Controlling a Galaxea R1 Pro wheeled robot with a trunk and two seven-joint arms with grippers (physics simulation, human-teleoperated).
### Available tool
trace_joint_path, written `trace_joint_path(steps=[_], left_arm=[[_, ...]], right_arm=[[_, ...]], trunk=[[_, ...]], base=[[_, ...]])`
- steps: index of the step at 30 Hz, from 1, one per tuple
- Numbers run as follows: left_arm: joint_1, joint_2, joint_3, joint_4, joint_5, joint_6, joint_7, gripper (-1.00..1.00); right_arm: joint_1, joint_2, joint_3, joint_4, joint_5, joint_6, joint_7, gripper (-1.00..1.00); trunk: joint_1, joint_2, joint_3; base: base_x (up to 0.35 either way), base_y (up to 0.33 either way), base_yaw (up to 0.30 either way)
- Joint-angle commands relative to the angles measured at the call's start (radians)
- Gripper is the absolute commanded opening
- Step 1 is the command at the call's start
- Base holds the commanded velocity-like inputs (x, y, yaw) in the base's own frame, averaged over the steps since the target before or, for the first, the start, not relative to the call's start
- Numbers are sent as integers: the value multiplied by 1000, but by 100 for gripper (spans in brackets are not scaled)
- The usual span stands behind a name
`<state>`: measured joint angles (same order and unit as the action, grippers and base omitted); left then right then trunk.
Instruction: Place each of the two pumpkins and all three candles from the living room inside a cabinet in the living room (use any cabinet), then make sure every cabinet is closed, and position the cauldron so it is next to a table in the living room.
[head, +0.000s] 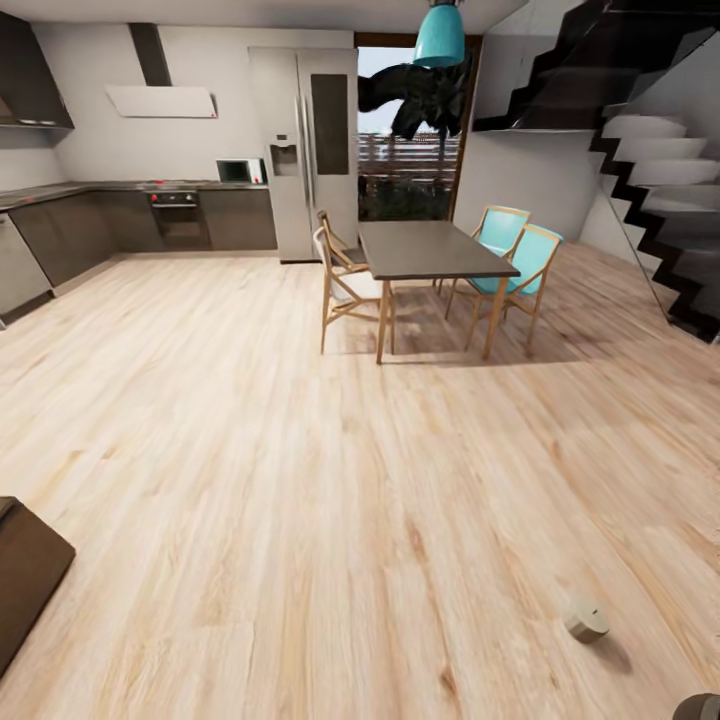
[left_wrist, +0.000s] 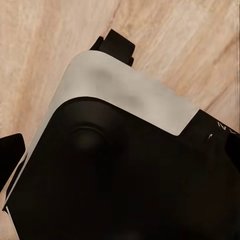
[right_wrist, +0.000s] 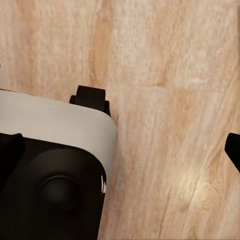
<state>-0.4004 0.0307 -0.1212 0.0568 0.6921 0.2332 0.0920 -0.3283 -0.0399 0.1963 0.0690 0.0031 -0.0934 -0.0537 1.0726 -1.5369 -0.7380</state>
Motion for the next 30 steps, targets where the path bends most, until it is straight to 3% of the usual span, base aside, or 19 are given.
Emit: trace_joint_path(steps=[1, 12, 30], left_arm=[[0, 0, 0, 0, 0, 0, 0, 100], [0, 0, 0, 0, 1, 0, 0, 100], [0, -6, 0, 0, 0, 0, -8, 100]], right_arm=[[0, 0, 0, 0, 0, 0, 0, 100], [0, 0, 0, 0, 0, 0, 0, 100], [0, 0, 0, 0, 0, 0, 0, 100]], trunk=[[0, 0, 0], [0, 0, 0], [0, 0, 0]], base=[[283, 154, -279], [229, 160, -281], [8, 6, -282]])
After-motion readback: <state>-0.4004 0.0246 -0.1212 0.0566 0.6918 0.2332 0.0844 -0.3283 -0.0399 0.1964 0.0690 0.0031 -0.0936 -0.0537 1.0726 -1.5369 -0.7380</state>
